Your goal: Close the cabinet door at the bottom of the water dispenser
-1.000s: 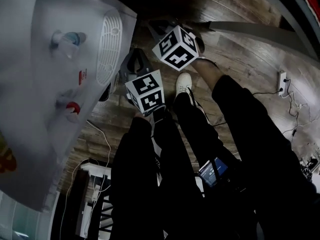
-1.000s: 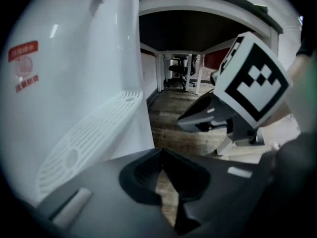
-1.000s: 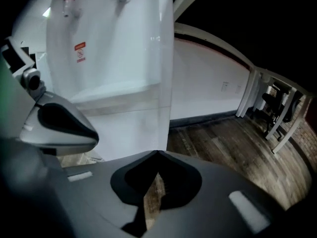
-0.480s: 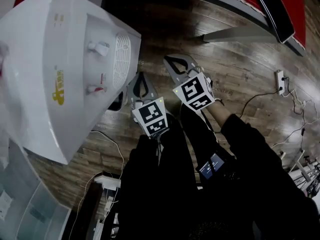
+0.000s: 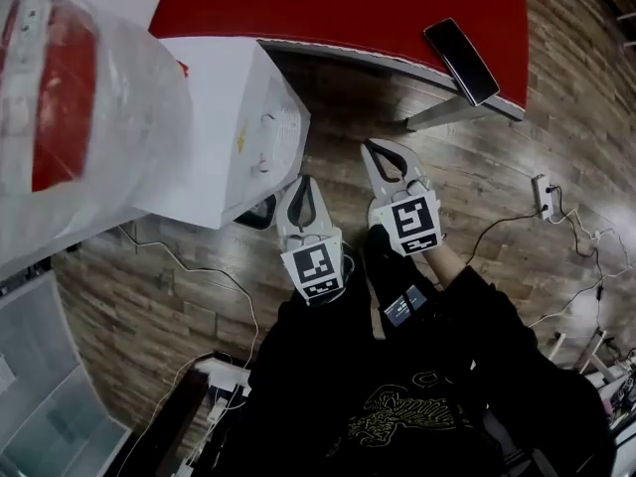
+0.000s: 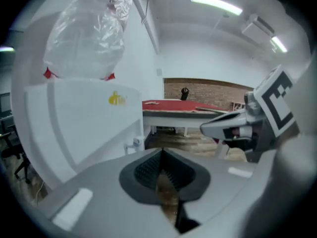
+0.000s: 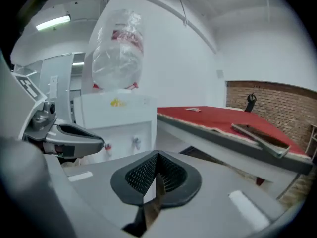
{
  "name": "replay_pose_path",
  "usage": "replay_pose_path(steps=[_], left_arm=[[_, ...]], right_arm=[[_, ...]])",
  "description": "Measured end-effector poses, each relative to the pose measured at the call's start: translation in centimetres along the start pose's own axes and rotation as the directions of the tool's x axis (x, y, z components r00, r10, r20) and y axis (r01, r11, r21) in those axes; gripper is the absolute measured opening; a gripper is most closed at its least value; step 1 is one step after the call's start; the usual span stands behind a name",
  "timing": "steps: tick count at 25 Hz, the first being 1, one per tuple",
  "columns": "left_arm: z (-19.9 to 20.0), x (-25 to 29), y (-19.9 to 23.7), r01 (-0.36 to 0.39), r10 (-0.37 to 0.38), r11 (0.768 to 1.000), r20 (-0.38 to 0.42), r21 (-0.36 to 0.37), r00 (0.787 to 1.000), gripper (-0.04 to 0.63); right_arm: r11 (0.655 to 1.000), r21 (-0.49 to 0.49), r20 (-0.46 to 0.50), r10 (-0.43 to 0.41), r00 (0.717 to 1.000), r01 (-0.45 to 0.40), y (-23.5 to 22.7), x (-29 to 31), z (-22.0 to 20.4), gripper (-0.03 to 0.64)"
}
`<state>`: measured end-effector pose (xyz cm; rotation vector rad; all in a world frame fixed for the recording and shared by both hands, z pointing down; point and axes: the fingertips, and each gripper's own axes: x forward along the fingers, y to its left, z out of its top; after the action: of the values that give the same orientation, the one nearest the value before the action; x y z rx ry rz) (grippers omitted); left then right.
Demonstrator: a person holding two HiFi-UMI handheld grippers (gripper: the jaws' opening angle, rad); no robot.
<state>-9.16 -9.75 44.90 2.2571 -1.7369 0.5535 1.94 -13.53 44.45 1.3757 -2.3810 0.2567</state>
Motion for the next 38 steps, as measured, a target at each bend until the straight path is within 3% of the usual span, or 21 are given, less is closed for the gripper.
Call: replay_pose_path(steps=[3,7,12,18,21,25,33,38], left_arm=[[5.5,-2.7,0.9,-0.014,0.016,1.0,0.072,-0.022,0.997,0.006],[12.7,-6.5,2.1,-0.012,0.015,1.0,0.169,-0.02,0.985,0.008],[21.9,-10.7,3.9,-0.066,0.078,0.997,0.319,-0.05,0.944,0.008],[27.2,-13.5,6.3,-0.118,0.14,0.99,0.392,-0.08,0.909,0.008],[29.0,-14.0,6.3,-0.115,0.141,0.99,0.42,-0.087,0.896,0.008],[29.7,-15.0,5.8,-0.104,0.13,0.991,0.421,-0.085,0.898,0.008],[31.6,-15.5,5.0,-0.09,0.112,0.994,0.464,-0.07,0.879,0.008],[31.2,-15.6,4.6,-0.088,0.109,0.994,0.456,-0.068,0.883,0.008]], right_arm=[[0.996,0.075,0.077,-0.046,0.996,0.04,-0.9,-4.2,6.1,-0.002],[0.991,0.108,0.18,-0.104,0.978,0.085,-1.6,-10.0,13.4,-0.002],[0.989,0.091,0.314,-0.136,0.94,0.113,-3.0,-15.2,21.8,-0.002],[0.989,0.066,0.415,-0.146,0.898,0.131,-3.0,-18.0,28.1,-0.002],[0.99,0.058,0.432,-0.141,0.891,0.128,-3.2,-18.0,29.5,-0.002],[0.992,0.065,0.42,-0.128,0.899,0.111,-2.6,-18.3,29.5,-0.002],[0.996,-0.002,0.445,-0.084,0.892,0.095,-1.0,-18.1,31.1,-0.002],[0.997,-0.004,0.441,-0.073,0.894,0.083,-0.2,-18.4,31.2,-0.002]])
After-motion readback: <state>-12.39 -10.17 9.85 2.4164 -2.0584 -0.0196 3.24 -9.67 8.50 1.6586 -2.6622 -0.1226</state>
